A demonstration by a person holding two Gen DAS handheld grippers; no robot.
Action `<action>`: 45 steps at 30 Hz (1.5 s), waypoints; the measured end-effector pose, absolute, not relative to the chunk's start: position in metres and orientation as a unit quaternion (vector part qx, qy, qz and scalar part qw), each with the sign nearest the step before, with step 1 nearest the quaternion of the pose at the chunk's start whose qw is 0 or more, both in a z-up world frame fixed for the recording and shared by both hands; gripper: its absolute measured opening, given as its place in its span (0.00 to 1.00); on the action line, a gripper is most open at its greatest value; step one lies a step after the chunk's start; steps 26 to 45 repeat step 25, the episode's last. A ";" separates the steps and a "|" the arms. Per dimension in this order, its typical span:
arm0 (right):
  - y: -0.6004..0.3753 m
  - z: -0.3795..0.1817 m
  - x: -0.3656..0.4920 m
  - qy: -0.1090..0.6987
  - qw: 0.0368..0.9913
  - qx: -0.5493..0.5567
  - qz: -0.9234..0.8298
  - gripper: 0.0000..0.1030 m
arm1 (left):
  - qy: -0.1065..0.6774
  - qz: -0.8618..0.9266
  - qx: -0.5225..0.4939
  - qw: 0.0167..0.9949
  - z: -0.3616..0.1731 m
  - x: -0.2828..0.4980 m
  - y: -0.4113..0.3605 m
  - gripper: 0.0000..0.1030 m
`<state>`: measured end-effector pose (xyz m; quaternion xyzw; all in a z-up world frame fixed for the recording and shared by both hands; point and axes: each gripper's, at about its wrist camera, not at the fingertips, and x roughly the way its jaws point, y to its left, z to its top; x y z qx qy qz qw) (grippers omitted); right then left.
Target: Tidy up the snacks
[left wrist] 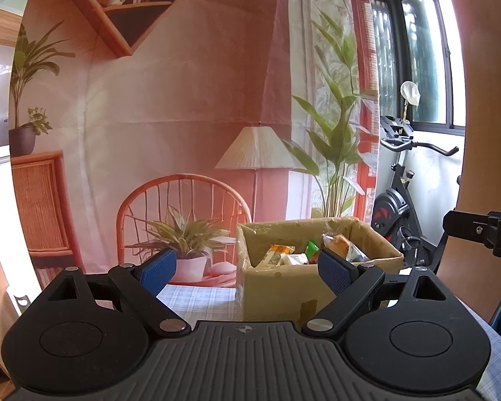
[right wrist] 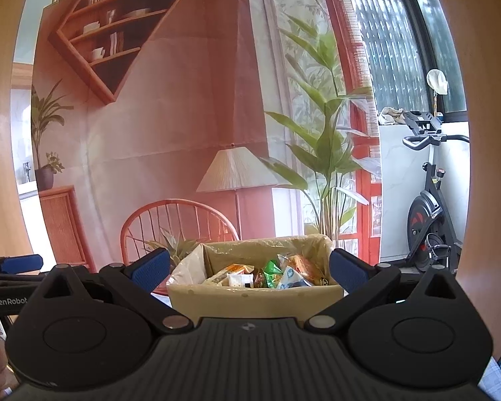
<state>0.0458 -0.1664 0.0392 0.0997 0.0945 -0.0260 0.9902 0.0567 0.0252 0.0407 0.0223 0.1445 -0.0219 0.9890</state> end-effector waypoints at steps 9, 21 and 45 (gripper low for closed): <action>-0.166 0.039 0.045 0.096 0.991 0.088 -0.033 1.00 | 0.140 -0.028 0.015 0.990 0.047 0.053 0.027 0.91; -0.166 0.038 0.043 0.096 0.991 0.080 -0.040 1.00 | 0.136 -0.035 0.012 0.990 0.048 0.051 0.027 0.91; -0.166 0.037 0.045 0.100 0.991 0.076 -0.042 1.00 | 0.136 -0.035 0.013 0.990 0.047 0.050 0.026 0.91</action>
